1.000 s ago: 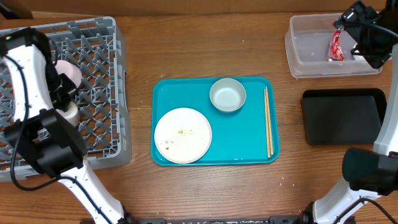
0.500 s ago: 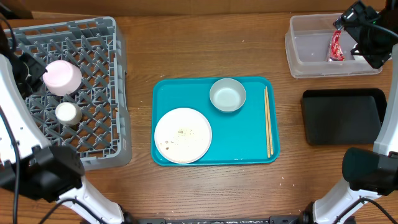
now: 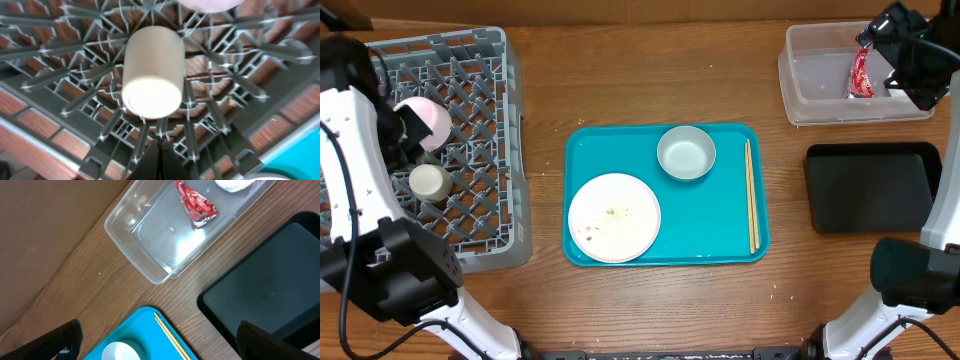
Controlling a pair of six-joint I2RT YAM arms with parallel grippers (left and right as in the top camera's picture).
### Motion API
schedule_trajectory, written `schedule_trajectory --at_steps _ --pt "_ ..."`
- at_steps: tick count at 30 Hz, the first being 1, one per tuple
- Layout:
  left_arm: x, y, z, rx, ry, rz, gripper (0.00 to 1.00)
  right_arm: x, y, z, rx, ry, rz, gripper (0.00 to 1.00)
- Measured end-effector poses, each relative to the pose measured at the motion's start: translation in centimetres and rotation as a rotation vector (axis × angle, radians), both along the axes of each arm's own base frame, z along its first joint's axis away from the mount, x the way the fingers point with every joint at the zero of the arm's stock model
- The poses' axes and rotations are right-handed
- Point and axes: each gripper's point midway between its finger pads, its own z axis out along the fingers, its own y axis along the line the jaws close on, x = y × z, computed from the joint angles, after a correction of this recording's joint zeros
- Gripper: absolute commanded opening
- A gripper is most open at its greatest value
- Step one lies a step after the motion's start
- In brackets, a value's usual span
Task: Sort waste into correct bins and load items into the dishwasher
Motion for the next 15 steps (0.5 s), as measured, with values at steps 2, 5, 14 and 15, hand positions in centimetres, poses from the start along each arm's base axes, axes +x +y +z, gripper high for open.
schedule_trajectory --at_steps 2,5,14,15 --pt "-0.2 -0.1 -1.5 -0.007 0.021 0.0 0.04 0.0 0.0 0.0 0.0 0.0 0.001 1.0" --pt "-0.4 -0.1 -3.3 -0.015 0.043 0.001 0.04 0.0 0.0 0.0 0.0 0.0 0.001 1.0" --pt "-0.1 1.9 -5.3 0.058 0.025 0.054 0.04 0.0 0.0 0.0 0.0 0.0 0.001 1.0" --pt "-0.1 2.1 -5.5 0.064 0.024 0.059 0.04 0.0 0.0 0.0 0.0 0.0 0.0 1.0"
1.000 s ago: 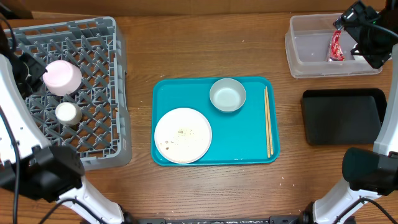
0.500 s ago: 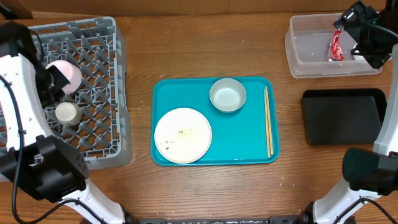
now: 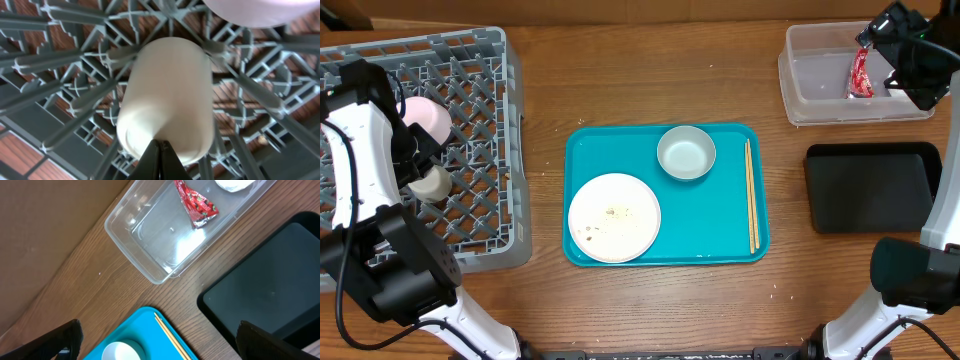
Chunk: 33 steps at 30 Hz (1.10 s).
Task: Sort waste into correct bins and load items into the dishwasher
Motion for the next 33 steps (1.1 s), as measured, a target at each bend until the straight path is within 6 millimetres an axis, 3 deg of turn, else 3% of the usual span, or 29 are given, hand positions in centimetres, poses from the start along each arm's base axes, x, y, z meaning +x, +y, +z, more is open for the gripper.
schedule_trajectory --at_steps 7,13,22,27,31,33 --pt "0.6 1.2 0.1 0.04 -0.042 0.027 0.04 0.0 0.0 0.0 0.0 0.0 0.0 1.0" --pt "-0.2 1.8 0.5 0.032 -0.028 0.052 0.04 0.0 0.0 0.0 0.0 0.0 0.0 1.0" --pt "0.8 2.0 4.9 0.023 -0.096 0.058 0.04 0.0 0.0 0.0 0.0 0.0 0.0 1.0" --pt "2.3 -0.5 6.1 -0.113 -0.18 -0.016 0.04 0.0 0.0 0.0 0.0 0.0 0.0 1.0" --pt "4.9 -5.0 7.8 -0.298 -0.307 -0.165 0.04 0.0 0.0 0.0 0.0 0.0 0.0 1.0" --pt "5.9 -7.6 8.2 -0.362 -0.338 -0.236 0.1 0.0 0.0 0.0 0.0 0.0 0.0 1.0"
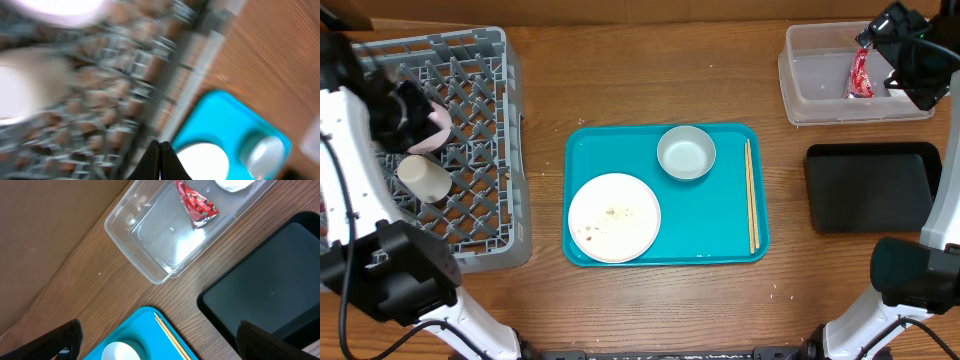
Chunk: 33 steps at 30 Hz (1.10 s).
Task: Sort waste into correct bins and load items into the dishwasher
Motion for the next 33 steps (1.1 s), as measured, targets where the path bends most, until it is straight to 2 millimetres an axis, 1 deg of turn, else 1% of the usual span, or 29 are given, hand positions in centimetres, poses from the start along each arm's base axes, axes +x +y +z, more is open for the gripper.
schedule_trajectory --at_steps 1,2,4,7,9,10,11,13,15,16,17,18,20,21,26,29,31,33 --pt "0.4 -1.4 0.1 -0.016 -0.01 -0.04 0.72 0.0 0.0 0.0 0.0 -0.001 0.0 1.0" --pt "1.1 -4.2 0.2 -0.028 -0.021 -0.114 1.0 0.0 0.0 0.0 0.0 0.0 0.0 1.0" --pt "1.6 -7.1 0.1 -0.003 -0.016 -0.201 1.0 0.0 0.0 0.0 0.0 0.0 0.0 1.0" --pt "1.8 -10.1 -0.4 0.088 0.012 -0.29 1.0 0.0 0.0 0.0 0.0 0.0 0.0 1.0" --pt "1.7 -11.5 -0.8 0.183 0.04 -0.329 1.0 0.0 0.0 0.0 0.001 0.0 0.0 1.0" --pt "1.7 -11.8 -0.9 0.223 0.052 -0.326 1.0 0.0 0.0 0.0 0.0 0.0 0.0 1.0" --pt "1.7 -11.8 -1.0 0.266 0.065 -0.315 1.0 0.0 0.0 0.0 0.0 0.0 0.0 1.0" --pt "1.7 -11.1 -1.1 0.338 0.085 -0.273 1.0 0.0 0.0 0.0 0.0 0.0 0.001 1.0" --pt "2.0 -10.1 -1.1 0.388 0.083 -0.22 1.0 0.0 0.0 0.0 0.0 -0.001 0.0 1.0" --pt "2.2 -9.6 -1.1 0.406 0.079 -0.2 0.98 0.0 0.0 0.0 0.0 0.0 0.001 1.0" --pt "2.4 -9.3 -1.2 0.419 0.076 -0.183 0.94 0.0 0.0 0.0 0.0 0.0 0.001 1.0" --pt "2.5 -8.9 -1.4 0.429 0.078 -0.166 0.85 0.0 0.0 0.0 0.0 0.0 0.0 1.0" --pt "2.5 -8.3 -2.5 0.443 0.091 -0.148 0.73 0.0 0.0 0.0 0.0 0.0 0.0 1.0" --pt "2.5 -8.2 -3.0 0.445 0.097 -0.141 0.71 0.0 0.0 0.0 0.0 0.0 0.0 1.0" --pt "1.9 -8.2 -6.3 0.442 0.141 -0.141 0.69 0.0 0.0 0.0 0.0 0.0 0.0 1.0" --pt "1.8 -8.3 -7.7 0.433 0.146 -0.145 0.68 0.0 0.0 0.0 0.0 0.0 0.0 1.0" --pt "2.0 -8.4 -8.3 0.432 0.137 -0.143 0.64 0.0 0.0 0.0 0.0 0.0 0.0 1.0" --pt "2.2 -8.4 -9.0 0.433 0.127 -0.141 0.58 0.0 0.0 0.0 0.0 0.0 0.0 1.0"
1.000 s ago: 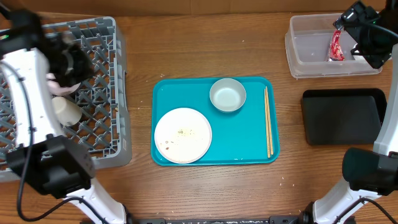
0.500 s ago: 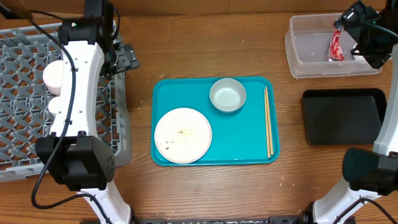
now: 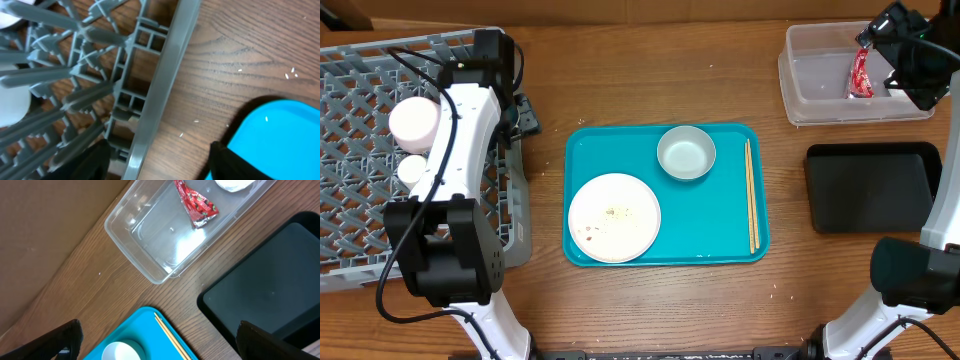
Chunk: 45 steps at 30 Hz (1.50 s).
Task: Sort waste into correct bins and load items into the dishwasher
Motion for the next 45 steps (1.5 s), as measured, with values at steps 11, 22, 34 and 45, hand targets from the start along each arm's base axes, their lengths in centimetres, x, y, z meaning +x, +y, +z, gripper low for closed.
schedule_trajectory --at_steps 11,22,34,45 --pt "0.7 0.7 -2.9 -0.015 -0.032 -0.043 0.44 0.0 0.0 0.0 0.0 0.0 0.0 1.0" --pt "1.4 2.2 -3.7 -0.013 -0.075 -0.039 0.19 0.0 0.0 0.0 0.0 0.001 0.0 1.0" --pt "2.0 1.4 -3.7 -0.006 -0.077 -0.173 0.04 0.0 0.0 0.0 0.0 0.0 0.0 1.0" --pt "1.6 1.3 -3.8 0.003 -0.049 -0.261 0.04 0.0 0.0 0.0 0.001 0.001 0.0 1.0"
